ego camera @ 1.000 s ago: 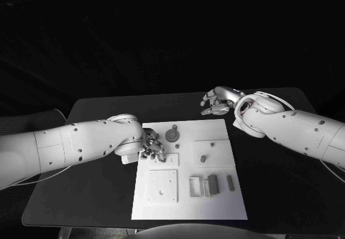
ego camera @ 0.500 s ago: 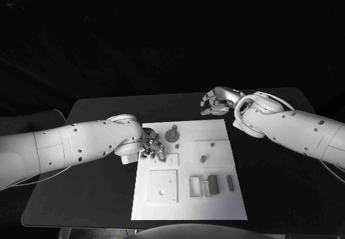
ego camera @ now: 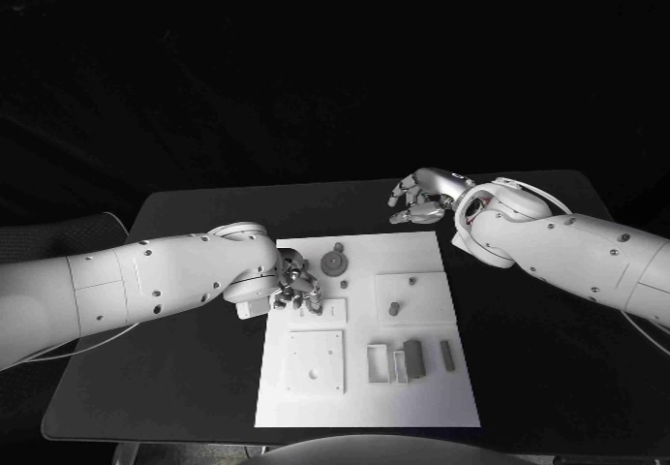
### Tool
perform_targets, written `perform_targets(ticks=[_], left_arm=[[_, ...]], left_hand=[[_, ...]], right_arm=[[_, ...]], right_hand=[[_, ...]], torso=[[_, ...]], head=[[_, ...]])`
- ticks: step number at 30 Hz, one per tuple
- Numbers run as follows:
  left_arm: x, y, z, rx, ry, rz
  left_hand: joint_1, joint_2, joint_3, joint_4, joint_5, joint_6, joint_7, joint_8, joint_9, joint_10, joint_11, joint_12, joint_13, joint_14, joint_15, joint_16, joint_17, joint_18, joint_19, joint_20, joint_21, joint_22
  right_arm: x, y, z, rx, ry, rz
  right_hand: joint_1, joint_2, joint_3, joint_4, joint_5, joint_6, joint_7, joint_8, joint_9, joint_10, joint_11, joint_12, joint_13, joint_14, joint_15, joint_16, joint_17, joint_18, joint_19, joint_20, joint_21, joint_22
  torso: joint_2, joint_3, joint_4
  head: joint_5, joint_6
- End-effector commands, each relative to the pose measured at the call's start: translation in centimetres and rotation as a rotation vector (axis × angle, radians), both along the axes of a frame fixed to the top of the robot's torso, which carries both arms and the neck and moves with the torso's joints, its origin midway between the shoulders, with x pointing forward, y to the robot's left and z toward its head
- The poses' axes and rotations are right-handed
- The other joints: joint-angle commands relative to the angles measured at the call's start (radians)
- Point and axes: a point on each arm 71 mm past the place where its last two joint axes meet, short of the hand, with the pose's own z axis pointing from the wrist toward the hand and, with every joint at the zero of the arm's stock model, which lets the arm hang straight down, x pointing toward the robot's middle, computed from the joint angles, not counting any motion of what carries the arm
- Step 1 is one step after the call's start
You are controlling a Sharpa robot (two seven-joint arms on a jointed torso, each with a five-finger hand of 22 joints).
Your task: Assemble the parts on the task board
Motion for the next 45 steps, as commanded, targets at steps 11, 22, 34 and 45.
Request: perform_targets(ticks=[11,22,34,45], left_arm=[[-0.21,-0.22,-0.24,0.006,0.013,-0.017],[-0.22,-0.31,-0.21,-0.001,0.009,-0.021],[-0.21,-0.37,-0.21,-0.008,0.01,-0.021],[-0.22,-0.37,-0.23,-0.009,0.013,-0.024]], left_hand=[[-0.004,0.01,-0.002,0.006,-0.005,0.21,-0.054,0.004,0.26,-0.002,-0.009,0.01,0.001,-0.005,-0.011,0.01,-0.004,0.034,0.002,-0.004,0.006,0.02],[-0.026,0.004,-0.017,0.023,-0.042,0.217,-0.058,0.005,0.271,0.001,-0.011,0.022,0.003,-0.006,-0.013,0.026,-0.012,0.035,0.004,-0.005,0.015,0.02],[-0.069,-0.029,-0.076,0.041,-0.103,0.217,-0.059,-0.001,0.283,-0.004,-0.012,0.029,0.001,-0.014,-0.016,0.039,-0.026,0.038,-0.004,-0.007,0.018,0.017],[-0.064,-0.031,-0.077,0.045,-0.125,0.217,-0.059,-0.004,0.285,-0.005,-0.012,0.03,-0.001,-0.016,-0.017,0.042,-0.031,0.04,-0.006,-0.007,0.018,0.017]], right_arm=[[-0.09,0.03,-0.05,-0.005,0.012,0.009],[-0.08,0.01,-0.07,-0.006,0.013,0.008],[-0.07,-0.01,-0.08,-0.006,0.014,0.008],[-0.07,-0.04,-0.1,-0.008,0.017,0.008]], right_hand=[[0.005,-0.003,-0.002,-0.005,-0.001,0.003,0.009,-0.003,0.0,-0.011,0.004,-0.002,-0.002,0.001,-0.007,-0.004,-0.001,0.064,-0.001,-0.003,-0.006,-0.001],[0.005,-0.003,-0.002,-0.005,-0.001,0.003,0.009,-0.003,0.0,-0.011,0.004,-0.002,-0.003,0.0,-0.007,-0.004,-0.001,0.064,-0.001,-0.003,-0.006,-0.001],[0.004,-0.003,-0.003,-0.004,-0.001,0.003,0.009,-0.003,0.0,-0.011,0.004,-0.002,-0.003,0.0,-0.007,-0.004,-0.001,0.064,-0.001,-0.002,-0.006,-0.001],[0.003,-0.003,-0.003,-0.003,-0.001,0.003,0.009,-0.003,0.0,-0.012,0.004,-0.002,-0.004,0.0,-0.007,-0.004,-0.001,0.064,-0.001,-0.002,-0.006,-0.001]], torso=[[0.0,-0.0001,0.0001],[0.0,-0.0005,0.0003],[0.0,0.0001,0.0],[0.0,0.0001,-0.0002]], head=[[-0.001,-0.003],[-0.001,-0.004],[-0.002,-0.004],[-0.002,-0.003]])
